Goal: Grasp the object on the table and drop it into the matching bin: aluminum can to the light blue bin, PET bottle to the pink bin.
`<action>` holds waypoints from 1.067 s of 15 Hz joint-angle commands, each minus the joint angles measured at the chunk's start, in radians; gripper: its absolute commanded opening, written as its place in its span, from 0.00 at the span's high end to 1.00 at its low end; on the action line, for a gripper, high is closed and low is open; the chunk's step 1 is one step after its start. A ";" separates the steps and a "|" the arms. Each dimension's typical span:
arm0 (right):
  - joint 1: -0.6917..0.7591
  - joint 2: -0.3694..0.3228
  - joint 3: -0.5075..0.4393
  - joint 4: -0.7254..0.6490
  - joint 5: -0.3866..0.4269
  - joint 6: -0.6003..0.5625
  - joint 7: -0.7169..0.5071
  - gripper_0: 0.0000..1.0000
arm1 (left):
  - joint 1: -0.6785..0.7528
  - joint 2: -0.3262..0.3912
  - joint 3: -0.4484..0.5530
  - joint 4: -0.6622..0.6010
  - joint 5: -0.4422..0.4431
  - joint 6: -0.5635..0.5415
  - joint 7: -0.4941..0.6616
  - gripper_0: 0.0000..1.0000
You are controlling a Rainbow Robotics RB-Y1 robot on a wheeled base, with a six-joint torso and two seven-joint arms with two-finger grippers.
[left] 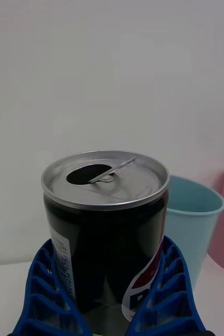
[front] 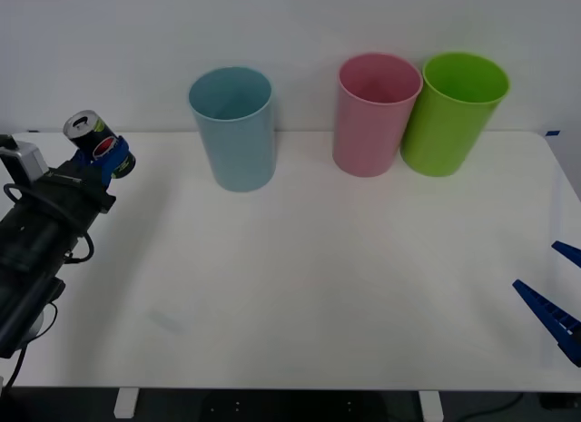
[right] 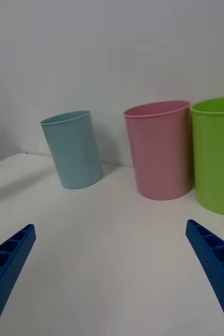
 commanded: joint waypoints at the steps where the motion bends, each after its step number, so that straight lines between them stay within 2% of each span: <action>1: 0.000 0.000 0.000 0.000 0.000 0.000 0.000 0.00 | -0.035 0.002 0.001 -0.029 -0.040 -0.020 0.026 1.00; 6: 0.000 0.000 0.000 0.000 0.000 0.000 0.000 0.00 | -0.140 0.002 -0.010 -0.035 -0.156 -0.045 0.069 1.00; 10: 0.000 0.000 0.000 0.000 0.000 0.000 0.000 0.00 | -0.237 -0.001 -0.036 -0.026 -0.300 -0.048 0.218 1.00; 11: 0.000 0.000 0.000 0.000 0.000 0.000 0.000 0.00 | -0.262 -0.006 -0.045 -0.009 -0.328 -0.048 0.243 1.00; 16: 0.000 0.000 0.000 0.000 0.000 0.000 0.000 0.00 | -0.427 -0.029 -0.056 0.181 -0.431 -0.048 0.221 1.00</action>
